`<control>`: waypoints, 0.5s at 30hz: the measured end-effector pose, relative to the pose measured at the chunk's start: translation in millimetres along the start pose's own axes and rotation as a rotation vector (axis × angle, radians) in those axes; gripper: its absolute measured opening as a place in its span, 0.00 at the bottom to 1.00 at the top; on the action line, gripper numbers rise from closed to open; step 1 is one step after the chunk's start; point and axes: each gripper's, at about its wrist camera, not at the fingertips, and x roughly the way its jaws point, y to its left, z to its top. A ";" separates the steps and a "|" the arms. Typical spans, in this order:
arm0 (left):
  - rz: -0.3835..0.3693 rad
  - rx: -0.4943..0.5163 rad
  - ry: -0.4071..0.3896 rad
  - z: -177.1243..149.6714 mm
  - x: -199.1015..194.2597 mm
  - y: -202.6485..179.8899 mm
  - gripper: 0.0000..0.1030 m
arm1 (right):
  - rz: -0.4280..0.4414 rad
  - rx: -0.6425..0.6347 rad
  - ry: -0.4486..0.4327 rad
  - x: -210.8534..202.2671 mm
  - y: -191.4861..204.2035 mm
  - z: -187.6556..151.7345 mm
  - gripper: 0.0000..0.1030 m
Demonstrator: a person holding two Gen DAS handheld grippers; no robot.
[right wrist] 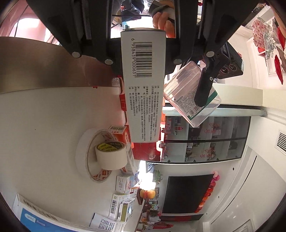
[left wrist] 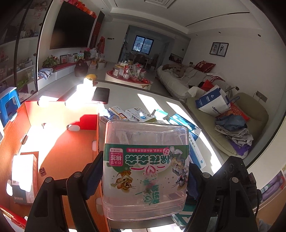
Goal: Organize objects
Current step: 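Carry the container and the teal box toward the cardboard box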
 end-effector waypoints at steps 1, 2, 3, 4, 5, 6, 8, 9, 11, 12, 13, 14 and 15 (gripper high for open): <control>-0.004 0.001 0.003 -0.6 0.5 -1.0 0.80 | 0.001 0.001 0.000 0.6 0.4 0.7 0.27; -0.007 0.002 0.005 -1.2 0.7 -2.2 0.80 | 0.002 0.002 0.000 0.6 0.8 0.7 0.27; -0.007 0.005 0.005 -1.6 0.7 -3.1 0.80 | 0.004 0.003 0.000 0.8 1.4 0.8 0.27; -0.006 0.010 0.004 -2.0 0.4 -4.4 0.80 | 0.005 0.004 0.000 0.8 1.5 0.5 0.27; -0.005 0.015 0.003 -2.2 -0.1 -5.6 0.80 | 0.005 0.003 0.001 0.9 1.6 0.5 0.27; -0.005 0.018 0.003 -1.7 0.2 -6.4 0.80 | 0.007 0.003 0.003 0.7 1.6 0.4 0.27; -0.007 0.018 0.004 -0.9 0.0 -6.3 0.80 | 0.009 0.003 0.005 0.4 2.3 0.3 0.27; -0.008 0.017 0.003 -0.9 -0.5 -6.0 0.80 | 0.010 0.003 0.005 -0.3 2.8 1.0 0.27; -0.008 0.017 0.004 -0.5 -0.4 -5.4 0.80 | 0.011 0.003 0.007 -0.8 3.0 1.6 0.27; -0.008 0.017 0.004 -0.4 -0.3 -5.4 0.80 | 0.011 0.002 0.007 -0.9 3.0 1.4 0.27; -0.008 0.017 0.004 -0.4 -0.3 -5.4 0.80 | 0.011 0.002 0.007 -1.3 3.2 1.4 0.27; -0.008 0.016 0.004 -0.5 -0.4 -5.4 0.80 | 0.012 0.003 0.007 -1.3 3.3 1.4 0.27; -0.008 0.016 0.005 -0.4 -0.4 -5.4 0.80 | 0.012 0.003 0.007 -1.5 3.3 1.5 0.27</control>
